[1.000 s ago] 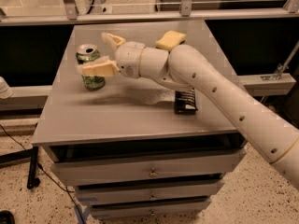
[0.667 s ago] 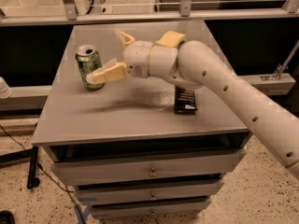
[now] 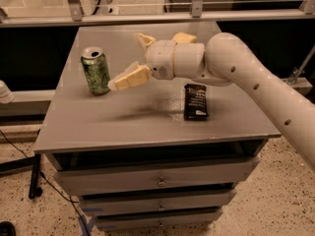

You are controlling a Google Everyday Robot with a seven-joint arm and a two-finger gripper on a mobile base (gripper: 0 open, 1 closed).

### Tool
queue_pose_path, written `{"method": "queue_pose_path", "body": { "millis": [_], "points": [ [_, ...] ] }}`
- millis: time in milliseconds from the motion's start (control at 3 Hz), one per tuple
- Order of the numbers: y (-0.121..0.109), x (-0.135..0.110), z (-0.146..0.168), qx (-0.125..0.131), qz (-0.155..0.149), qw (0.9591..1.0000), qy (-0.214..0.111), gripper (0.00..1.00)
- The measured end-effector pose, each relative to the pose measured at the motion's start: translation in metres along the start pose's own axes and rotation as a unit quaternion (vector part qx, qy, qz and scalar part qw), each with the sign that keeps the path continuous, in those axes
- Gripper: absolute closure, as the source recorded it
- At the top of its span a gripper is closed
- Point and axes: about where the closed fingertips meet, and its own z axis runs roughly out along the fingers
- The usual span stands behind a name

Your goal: Place green can upright

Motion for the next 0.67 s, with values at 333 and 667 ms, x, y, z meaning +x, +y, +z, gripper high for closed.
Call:
{"method": "queue_pose_path", "body": {
  "millis": [333,667],
  "points": [
    [-0.001,-0.001,0.001,0.002,0.000,1.0000,-0.001,0.00],
    [-0.026,-0.005,-0.026,0.039,-0.041,0.9984,-0.007,0.00]
  ]
}}
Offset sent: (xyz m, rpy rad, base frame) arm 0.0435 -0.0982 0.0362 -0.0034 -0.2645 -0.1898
